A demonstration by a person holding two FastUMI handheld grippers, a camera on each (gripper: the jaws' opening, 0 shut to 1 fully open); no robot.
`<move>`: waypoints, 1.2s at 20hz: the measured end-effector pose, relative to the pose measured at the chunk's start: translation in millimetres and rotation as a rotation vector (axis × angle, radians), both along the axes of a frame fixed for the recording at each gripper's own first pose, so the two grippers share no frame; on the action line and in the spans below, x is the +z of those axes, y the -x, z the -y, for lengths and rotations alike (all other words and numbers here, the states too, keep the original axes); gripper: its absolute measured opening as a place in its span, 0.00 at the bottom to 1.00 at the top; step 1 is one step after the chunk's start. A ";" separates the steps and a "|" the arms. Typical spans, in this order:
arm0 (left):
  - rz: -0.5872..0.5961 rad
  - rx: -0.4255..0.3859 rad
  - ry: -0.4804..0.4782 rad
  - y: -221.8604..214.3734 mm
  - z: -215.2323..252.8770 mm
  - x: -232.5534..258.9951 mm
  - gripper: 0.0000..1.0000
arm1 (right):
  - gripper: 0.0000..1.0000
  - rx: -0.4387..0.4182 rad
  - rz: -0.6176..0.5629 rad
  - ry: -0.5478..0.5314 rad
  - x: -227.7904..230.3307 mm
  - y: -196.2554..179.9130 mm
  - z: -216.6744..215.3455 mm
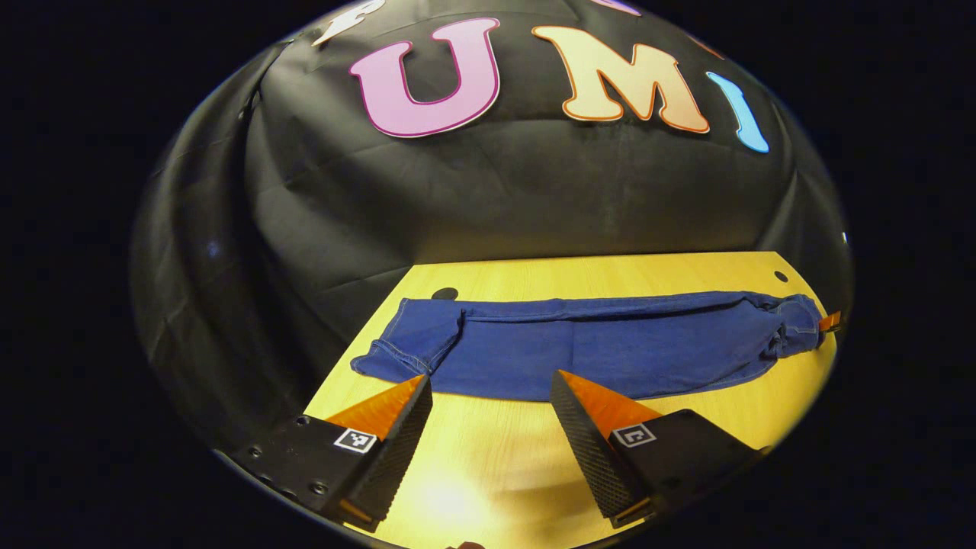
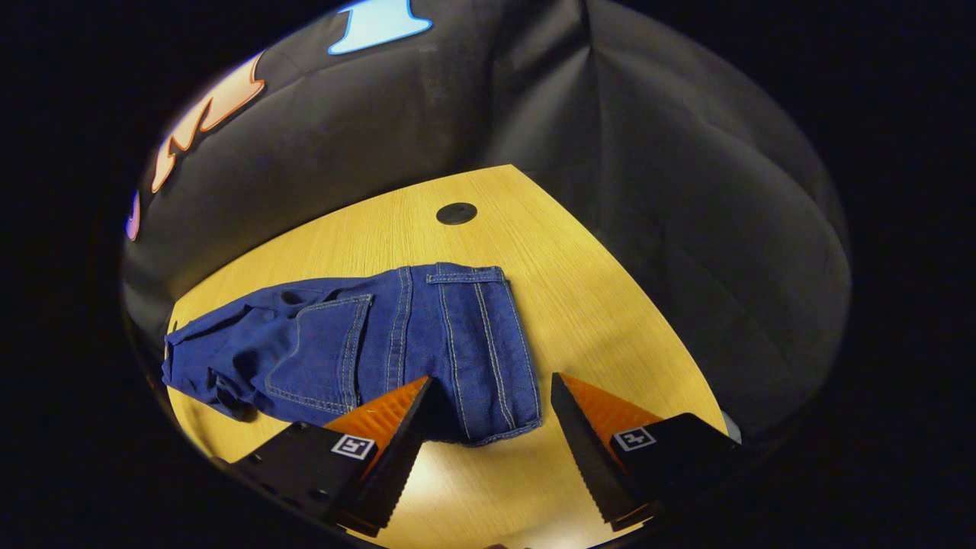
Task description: Grasp the waist and the cuffs of the jeans and fold them to make the two legs overlap; first hold the waist and fold one-third of the jeans toward the cuffs, then hold the cuffs and fold the remaining one-third in the same direction to finish folding.
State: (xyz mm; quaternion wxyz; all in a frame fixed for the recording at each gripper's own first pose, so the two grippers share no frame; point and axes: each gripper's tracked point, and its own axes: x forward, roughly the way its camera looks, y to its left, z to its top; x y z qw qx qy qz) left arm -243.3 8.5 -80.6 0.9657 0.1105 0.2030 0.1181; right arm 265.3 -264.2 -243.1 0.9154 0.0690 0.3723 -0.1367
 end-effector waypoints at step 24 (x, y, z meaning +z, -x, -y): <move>0.016 0.017 0.025 7.3 35.4 -2.8 0.96 | 0.13 0.036 0.094 -0.102 -7.7 -1.3 -10.8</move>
